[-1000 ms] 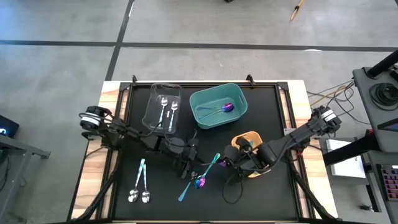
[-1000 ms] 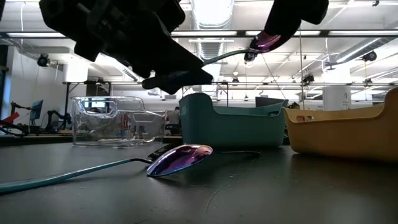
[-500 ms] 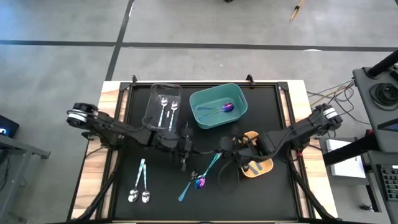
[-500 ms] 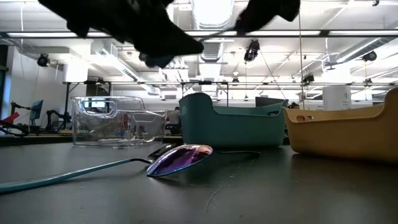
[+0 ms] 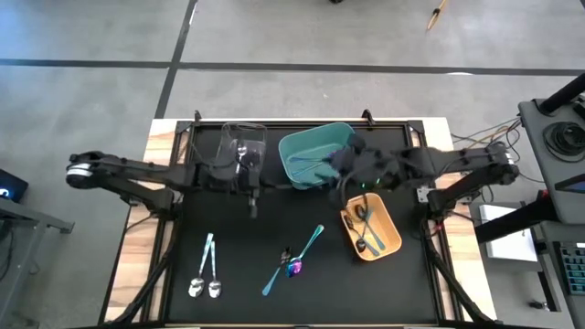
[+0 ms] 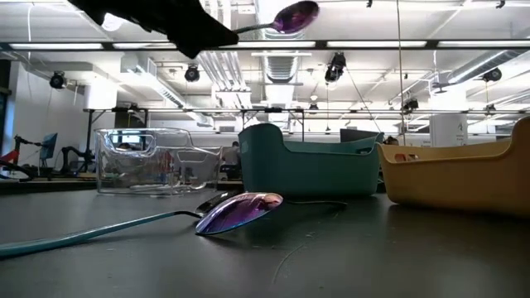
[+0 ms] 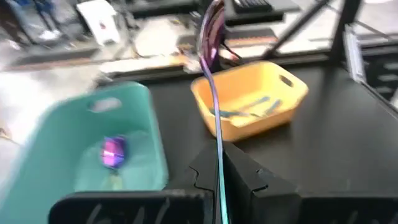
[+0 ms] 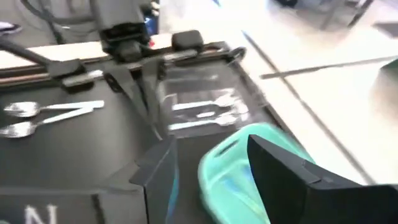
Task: Sort silverware by color (type)
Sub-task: Put the purple spoon into the green bin
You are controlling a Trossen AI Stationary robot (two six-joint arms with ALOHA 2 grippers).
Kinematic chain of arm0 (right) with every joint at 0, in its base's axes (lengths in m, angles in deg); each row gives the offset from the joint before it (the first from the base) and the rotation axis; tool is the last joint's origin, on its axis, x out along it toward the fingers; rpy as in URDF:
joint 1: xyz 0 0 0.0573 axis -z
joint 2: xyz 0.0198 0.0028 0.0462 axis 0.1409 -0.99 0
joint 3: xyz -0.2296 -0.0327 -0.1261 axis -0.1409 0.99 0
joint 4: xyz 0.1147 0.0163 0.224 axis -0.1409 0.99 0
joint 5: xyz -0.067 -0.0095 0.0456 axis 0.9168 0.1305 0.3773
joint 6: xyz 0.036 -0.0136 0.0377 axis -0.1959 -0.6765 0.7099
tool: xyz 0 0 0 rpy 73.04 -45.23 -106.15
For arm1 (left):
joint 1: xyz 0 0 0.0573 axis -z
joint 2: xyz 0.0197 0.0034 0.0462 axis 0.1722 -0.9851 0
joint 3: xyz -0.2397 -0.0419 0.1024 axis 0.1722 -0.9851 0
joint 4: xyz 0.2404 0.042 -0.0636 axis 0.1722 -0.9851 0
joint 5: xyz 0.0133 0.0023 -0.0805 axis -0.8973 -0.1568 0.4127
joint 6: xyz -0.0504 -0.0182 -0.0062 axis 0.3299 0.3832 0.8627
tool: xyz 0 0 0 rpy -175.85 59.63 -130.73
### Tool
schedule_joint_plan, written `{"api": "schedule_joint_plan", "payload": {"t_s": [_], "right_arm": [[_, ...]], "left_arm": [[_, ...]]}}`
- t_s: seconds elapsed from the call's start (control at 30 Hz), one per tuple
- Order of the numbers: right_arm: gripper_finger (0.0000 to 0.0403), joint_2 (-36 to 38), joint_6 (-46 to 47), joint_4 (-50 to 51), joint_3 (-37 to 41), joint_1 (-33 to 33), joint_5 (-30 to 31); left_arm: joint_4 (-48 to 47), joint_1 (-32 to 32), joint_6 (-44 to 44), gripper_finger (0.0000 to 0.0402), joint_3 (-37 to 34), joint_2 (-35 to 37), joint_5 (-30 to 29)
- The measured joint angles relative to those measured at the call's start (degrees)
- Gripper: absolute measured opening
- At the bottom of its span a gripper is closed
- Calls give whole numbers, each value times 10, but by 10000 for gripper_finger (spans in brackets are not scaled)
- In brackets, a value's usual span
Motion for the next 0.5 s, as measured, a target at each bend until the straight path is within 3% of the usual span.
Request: {"api": "schedule_joint_plan", "payload": {"t_s": [0.1, 0.23, 0.5], "right_arm": [[197, 19, -47, -16, 3, 39, -19], [199, 31, -101, -49, 11, 94, -100], [199, 2, -197, -95, 22, 163, -193]], "left_arm": [[-15, -33, -19, 1, 0, 30, 0], [-12, -74, -39, 1, 0, 60, 9], [-31, -143, -41, 0, 0, 76, 43]]}}
